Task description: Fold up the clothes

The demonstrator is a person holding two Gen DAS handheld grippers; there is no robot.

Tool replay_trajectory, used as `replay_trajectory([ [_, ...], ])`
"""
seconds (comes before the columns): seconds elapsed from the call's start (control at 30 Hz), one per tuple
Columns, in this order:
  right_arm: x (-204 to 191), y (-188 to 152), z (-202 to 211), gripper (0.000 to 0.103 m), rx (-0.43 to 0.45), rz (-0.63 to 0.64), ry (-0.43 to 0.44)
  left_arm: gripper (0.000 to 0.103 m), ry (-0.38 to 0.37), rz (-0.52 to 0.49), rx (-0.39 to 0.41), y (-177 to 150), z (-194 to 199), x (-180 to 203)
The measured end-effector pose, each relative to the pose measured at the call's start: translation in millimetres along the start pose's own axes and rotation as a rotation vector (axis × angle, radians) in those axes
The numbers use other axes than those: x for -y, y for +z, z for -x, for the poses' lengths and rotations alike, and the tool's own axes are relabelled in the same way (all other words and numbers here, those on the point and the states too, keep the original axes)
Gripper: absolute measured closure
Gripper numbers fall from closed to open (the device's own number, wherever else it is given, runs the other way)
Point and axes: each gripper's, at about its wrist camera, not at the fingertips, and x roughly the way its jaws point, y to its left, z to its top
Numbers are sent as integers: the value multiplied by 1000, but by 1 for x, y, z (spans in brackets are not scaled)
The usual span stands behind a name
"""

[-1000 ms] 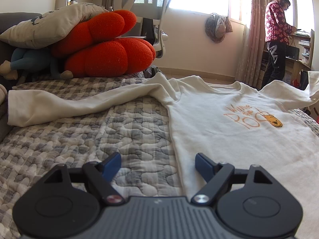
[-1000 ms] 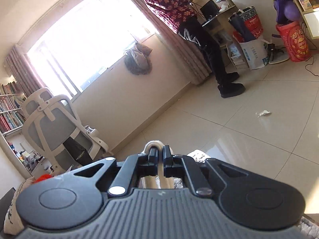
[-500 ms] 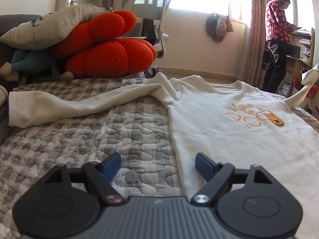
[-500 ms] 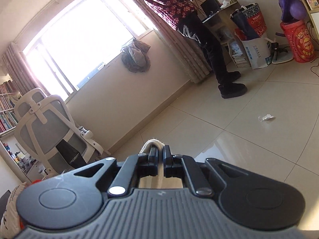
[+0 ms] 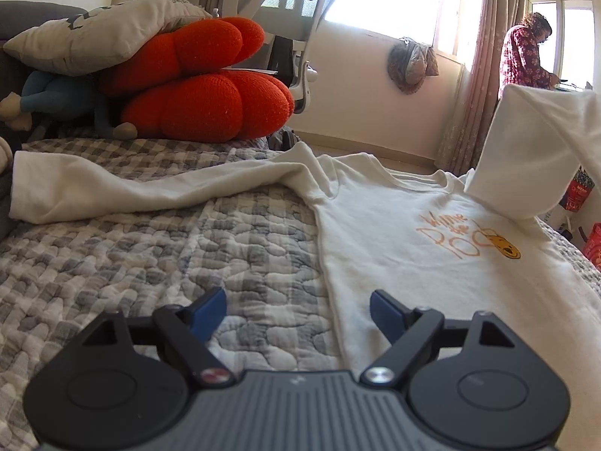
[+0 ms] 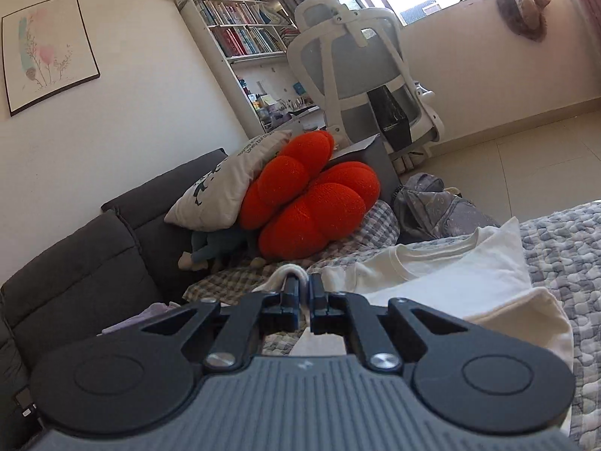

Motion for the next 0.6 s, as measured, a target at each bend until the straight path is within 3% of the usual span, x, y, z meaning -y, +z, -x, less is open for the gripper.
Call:
replay_trajectory([
  [0.1,3,-18,-6,97,-53,-16,-38,14,-60,108,5,0,13,-14],
  [0.2,-1,-41,-10,96,-187,38,-71,10,-123,280,5,-1,31,-35],
  [0.3,-7,-63,-7,89,-281,85,-82,10,-142,398,-18,1,43,-47],
  [0.4,-16,-72,-1,87,-273,109,-91,10,-173,353,-36,10,53,-34],
  [0.6,17,-65,6,86,-176,-180,-169,8,-246,169,-26,27,64,10],
])
